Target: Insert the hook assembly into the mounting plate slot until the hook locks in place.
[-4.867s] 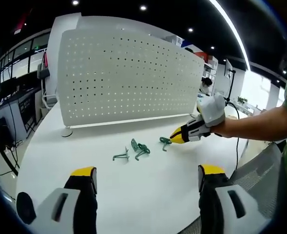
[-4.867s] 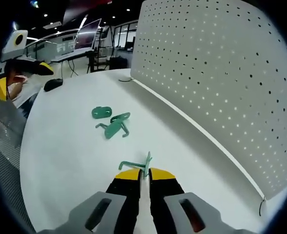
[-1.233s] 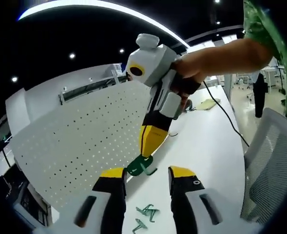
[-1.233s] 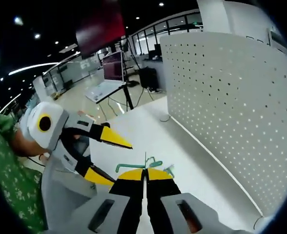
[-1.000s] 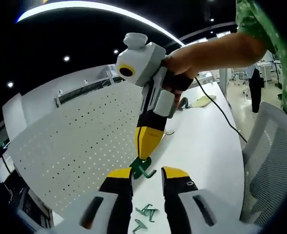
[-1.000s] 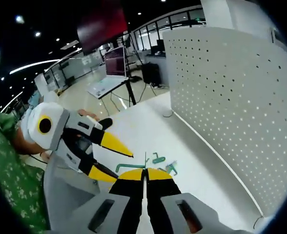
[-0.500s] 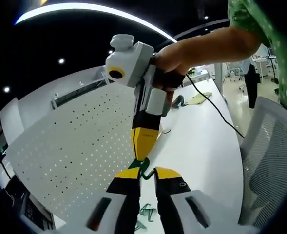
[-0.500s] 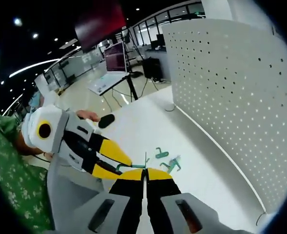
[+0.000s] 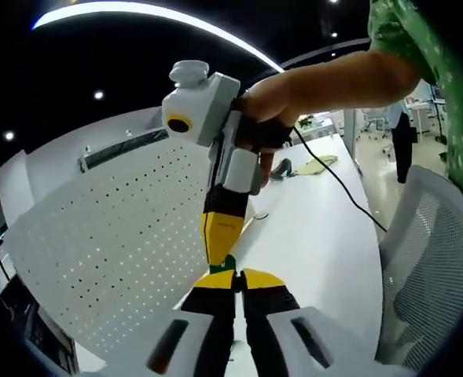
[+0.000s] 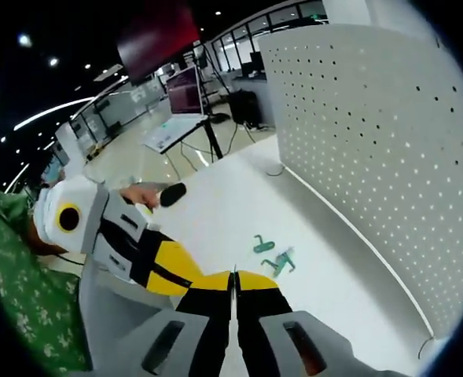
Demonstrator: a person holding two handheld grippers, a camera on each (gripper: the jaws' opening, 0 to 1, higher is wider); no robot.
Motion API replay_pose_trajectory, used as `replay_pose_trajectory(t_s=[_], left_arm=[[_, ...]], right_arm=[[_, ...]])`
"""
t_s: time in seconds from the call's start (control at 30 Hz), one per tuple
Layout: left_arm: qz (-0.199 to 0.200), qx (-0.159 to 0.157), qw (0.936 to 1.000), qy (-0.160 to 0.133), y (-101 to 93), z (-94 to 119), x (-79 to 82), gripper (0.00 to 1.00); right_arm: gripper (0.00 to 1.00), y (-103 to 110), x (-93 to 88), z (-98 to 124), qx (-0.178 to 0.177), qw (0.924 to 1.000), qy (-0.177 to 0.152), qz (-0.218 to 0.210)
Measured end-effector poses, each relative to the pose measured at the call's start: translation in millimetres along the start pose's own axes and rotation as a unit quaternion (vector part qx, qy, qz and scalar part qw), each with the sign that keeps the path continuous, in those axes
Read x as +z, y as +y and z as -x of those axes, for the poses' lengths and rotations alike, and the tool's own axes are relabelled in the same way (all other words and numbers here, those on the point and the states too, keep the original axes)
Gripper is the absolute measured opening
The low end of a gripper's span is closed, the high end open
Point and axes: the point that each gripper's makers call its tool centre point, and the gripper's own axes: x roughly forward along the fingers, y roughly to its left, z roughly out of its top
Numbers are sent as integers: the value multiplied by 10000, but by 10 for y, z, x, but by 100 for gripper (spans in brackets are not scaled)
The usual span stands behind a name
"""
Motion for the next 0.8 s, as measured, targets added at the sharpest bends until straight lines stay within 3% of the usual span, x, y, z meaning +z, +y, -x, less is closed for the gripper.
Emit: replay_pose_trajectory(t_s=[0.03, 0.1, 0.27, 0.5, 0.8], left_arm=[[29, 9, 10000, -8, 5, 2, 0, 2], [479, 48, 9988, -116, 21, 18, 10, 2], [840, 196, 9962, -152, 35, 13, -7, 2], [1631, 400, 9852, -351, 118, 45, -31, 1], [2171, 730, 9723, -459, 244, 82, -79, 1]], right_arm=[[0, 0, 5, 1, 3, 10000, -27, -24], [0, 3, 12, 0, 12, 10000, -67, -72], [0, -6, 18, -29, -17, 9998, -149, -91], [2, -19, 119, -21, -23, 9973, -714, -153], [3, -5, 58, 2, -119, 9961, -869, -78]])
